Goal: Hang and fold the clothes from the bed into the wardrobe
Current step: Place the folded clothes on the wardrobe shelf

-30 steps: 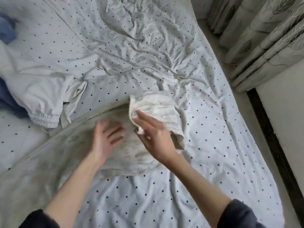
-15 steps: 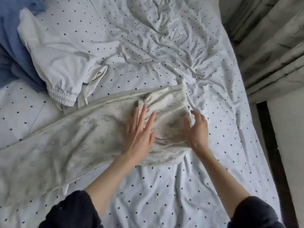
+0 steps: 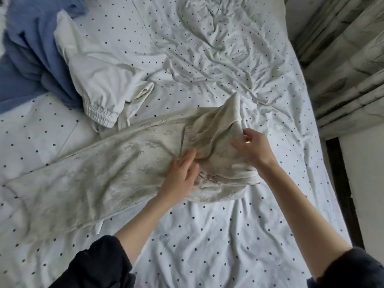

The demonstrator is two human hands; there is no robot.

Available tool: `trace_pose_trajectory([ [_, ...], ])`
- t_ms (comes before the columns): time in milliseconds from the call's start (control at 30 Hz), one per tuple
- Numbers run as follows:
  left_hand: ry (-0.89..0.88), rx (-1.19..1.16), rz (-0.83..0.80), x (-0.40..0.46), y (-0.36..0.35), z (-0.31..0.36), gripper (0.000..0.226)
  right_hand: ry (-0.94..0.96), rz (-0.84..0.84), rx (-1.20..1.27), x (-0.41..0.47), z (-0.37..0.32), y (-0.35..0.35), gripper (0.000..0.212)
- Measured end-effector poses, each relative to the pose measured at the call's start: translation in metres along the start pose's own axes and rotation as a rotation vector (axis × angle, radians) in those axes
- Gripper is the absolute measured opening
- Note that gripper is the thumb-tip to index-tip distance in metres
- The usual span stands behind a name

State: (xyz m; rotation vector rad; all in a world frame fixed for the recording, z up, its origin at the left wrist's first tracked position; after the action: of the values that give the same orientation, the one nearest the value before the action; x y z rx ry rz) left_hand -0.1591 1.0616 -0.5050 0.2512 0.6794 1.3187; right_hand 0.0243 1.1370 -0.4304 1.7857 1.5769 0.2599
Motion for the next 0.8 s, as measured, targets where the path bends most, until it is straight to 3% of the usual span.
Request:
trace_pose_trajectory([
  [167,0.426,-1.037,0.178,-0.022,0.067,-0.019,0.050,0.288,-0.025,-0.216,-0.064,-0.084,-0.047,0.019],
  [267,0.461,-1.295,0.305,-0.037,0.114,-0.044,0.048,0.343,-0.245,-0.307,-0.098,-0.113,-0.106,0.031],
  [333,0.494,-1.219,0.401,-0.050,0.137,-0.063,0.045,0.336,-0.432,-0.312,-0.114,-0.116,-0.140,0.037],
  [367,0.509,-1.112,0.451,-0.057,0.146,-0.075,0.043,0.329,-0.446,-0.265,-0.117,-0.115,-0.149,0.036],
  [467,0.402,-0.646,0.480,-0.073,0.160,-0.095,0.042,0.197,-0.164,-0.079,-0.108,-0.098,-0.140,0.029],
  [533,0.234,-0.353,0.371,-0.075,0.147,-0.090,0.047,0.051,0.007,-0.078,-0.095,-0.071,-0.124,0.030],
  [633,0.034,0.071,0.157,-0.066,0.109,-0.081,0.056,-0.178,-0.043,-0.058,-0.079,-0.029,-0.122,0.043],
  [733,0.090,0.300,-0.023,-0.056,0.079,-0.075,0.061,-0.357,-0.208,0.224,-0.075,-0.008,-0.129,0.026],
  [800,0.133,0.394,-0.107,-0.048,0.063,-0.084,0.064,-0.339,-0.266,0.280,-0.070,-0.007,-0.131,0.019],
])
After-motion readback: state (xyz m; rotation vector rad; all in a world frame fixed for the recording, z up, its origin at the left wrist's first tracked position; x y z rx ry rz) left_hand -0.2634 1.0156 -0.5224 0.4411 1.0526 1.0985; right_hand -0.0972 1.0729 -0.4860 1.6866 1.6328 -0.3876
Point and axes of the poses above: each hand's wrist, its own x-axis towards the middle knuckle, its own y-axis out of the back of the hand, z = x × y, the point moved 4 cm from there along x, towards the middle knuckle, and after that the axes turned 6 degrees about z, right-handed, at the moved point
